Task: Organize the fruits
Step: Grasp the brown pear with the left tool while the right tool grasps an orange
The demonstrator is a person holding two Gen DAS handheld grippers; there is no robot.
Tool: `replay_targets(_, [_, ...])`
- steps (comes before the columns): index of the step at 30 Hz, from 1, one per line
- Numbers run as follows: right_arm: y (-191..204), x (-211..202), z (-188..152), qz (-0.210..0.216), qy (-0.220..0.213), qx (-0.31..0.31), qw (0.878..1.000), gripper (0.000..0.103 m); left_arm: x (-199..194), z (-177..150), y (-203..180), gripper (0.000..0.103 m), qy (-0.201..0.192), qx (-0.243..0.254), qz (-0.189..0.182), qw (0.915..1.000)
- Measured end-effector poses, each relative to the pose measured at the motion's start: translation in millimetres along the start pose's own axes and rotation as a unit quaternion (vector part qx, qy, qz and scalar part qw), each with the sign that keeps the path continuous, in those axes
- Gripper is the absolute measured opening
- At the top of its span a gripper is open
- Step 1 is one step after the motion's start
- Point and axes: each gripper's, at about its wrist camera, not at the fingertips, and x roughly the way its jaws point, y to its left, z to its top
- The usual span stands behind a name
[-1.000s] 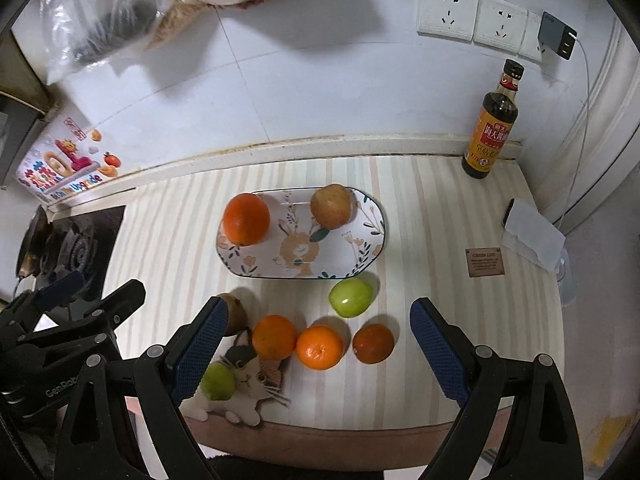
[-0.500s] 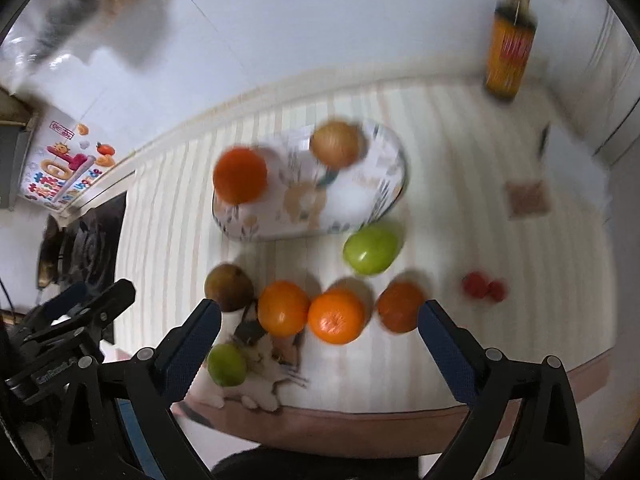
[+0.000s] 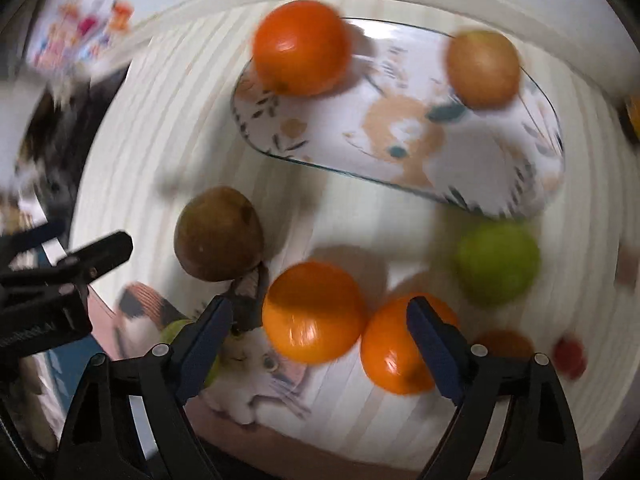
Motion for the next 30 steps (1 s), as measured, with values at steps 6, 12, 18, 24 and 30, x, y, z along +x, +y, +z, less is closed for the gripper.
replay_targets(6, [24.6,16.3,4.5,-0.023,0.038,-0.097,0.994,0.077,22.3,7.3,2.3,0.102,0.038,-0.028,-0.045,0.9978])
replay_targets(12, [2.3,25.6,1.9,0.001,0.047,-0.066,0.997,0.068,40.0,23.1,-3.5,0.103,0.069,-0.058,-0.141,0.9859])
replay_targets(18, [-16.5,20.4,5.3,0.006,0.04,-0.037,0.998,0.068,54.6,39.3,-22.8,0.102,0.09,-0.057,-0.191,0.9759])
replay_targets(24, [-25.4,13.9,6.8,0.009,0.033,-0.016,0.999,0.068,55.8,46.0,-51.9,0.075,0.093,-0.041,-0.225,0.9692])
replay_targets(30, [-40.9,2.4,4.9,0.016,0.023,0.009,1.0,0.068,53.6,44.6,-78.8,0.059,0.104,0.018,-0.226,0.9684])
